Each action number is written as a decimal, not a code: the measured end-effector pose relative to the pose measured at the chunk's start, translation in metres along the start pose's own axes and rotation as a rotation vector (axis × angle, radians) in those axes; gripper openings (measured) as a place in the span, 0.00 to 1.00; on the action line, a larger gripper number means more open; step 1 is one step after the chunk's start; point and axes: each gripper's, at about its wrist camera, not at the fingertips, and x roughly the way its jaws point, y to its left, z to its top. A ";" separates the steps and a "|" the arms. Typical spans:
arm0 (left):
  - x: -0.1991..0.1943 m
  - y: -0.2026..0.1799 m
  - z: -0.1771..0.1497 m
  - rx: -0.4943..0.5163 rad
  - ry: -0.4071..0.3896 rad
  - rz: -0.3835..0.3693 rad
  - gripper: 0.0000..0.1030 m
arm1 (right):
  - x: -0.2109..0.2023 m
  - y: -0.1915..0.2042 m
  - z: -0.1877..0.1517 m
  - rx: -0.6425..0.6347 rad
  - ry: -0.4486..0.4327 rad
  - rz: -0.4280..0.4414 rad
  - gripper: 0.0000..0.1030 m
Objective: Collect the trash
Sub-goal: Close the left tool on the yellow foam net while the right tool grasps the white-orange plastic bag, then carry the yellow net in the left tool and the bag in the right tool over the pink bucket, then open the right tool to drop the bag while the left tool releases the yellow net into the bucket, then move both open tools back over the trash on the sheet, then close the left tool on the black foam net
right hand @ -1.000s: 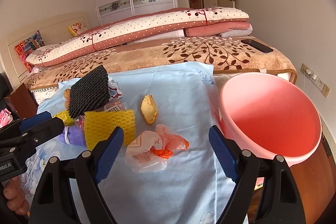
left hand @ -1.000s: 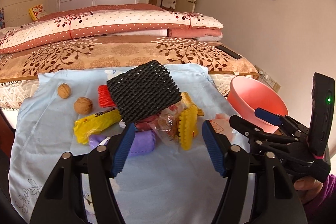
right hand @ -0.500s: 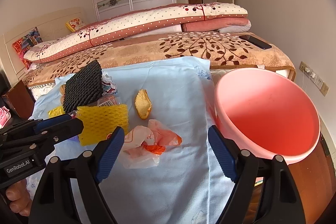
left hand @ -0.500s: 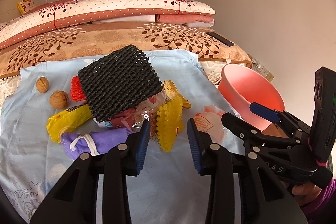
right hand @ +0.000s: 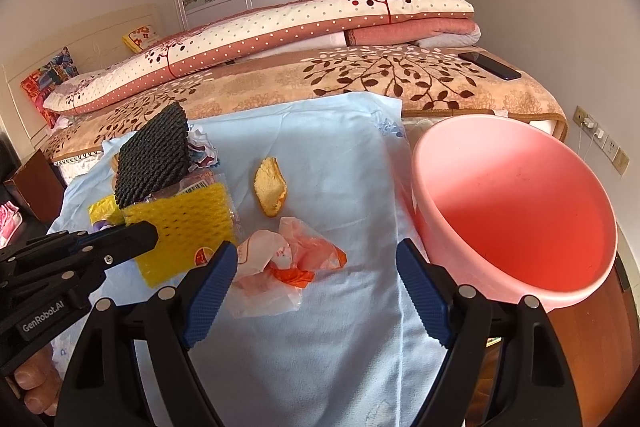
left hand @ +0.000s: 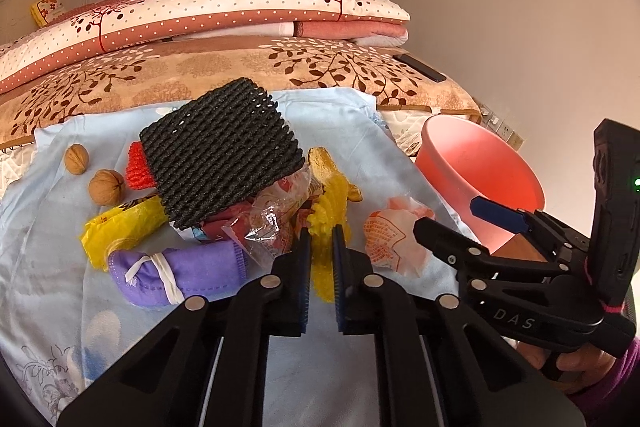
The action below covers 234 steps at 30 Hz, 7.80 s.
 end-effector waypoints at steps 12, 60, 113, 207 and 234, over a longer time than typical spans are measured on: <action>-0.013 0.001 0.006 0.001 -0.039 0.041 0.09 | 0.015 0.019 0.005 -0.060 0.062 0.005 0.76; -0.014 -0.065 0.044 0.112 -0.148 -0.004 0.09 | -0.059 -0.051 0.024 0.067 -0.138 -0.082 0.36; 0.089 -0.171 0.063 0.223 -0.031 -0.139 0.10 | -0.019 -0.163 0.009 0.225 -0.061 -0.230 0.41; 0.001 0.092 0.031 -0.283 -0.026 0.112 0.34 | -0.030 0.022 0.010 -0.037 -0.122 0.052 0.60; 0.014 0.091 0.027 -0.269 -0.010 0.087 0.19 | 0.008 0.059 0.018 0.010 0.026 0.253 0.60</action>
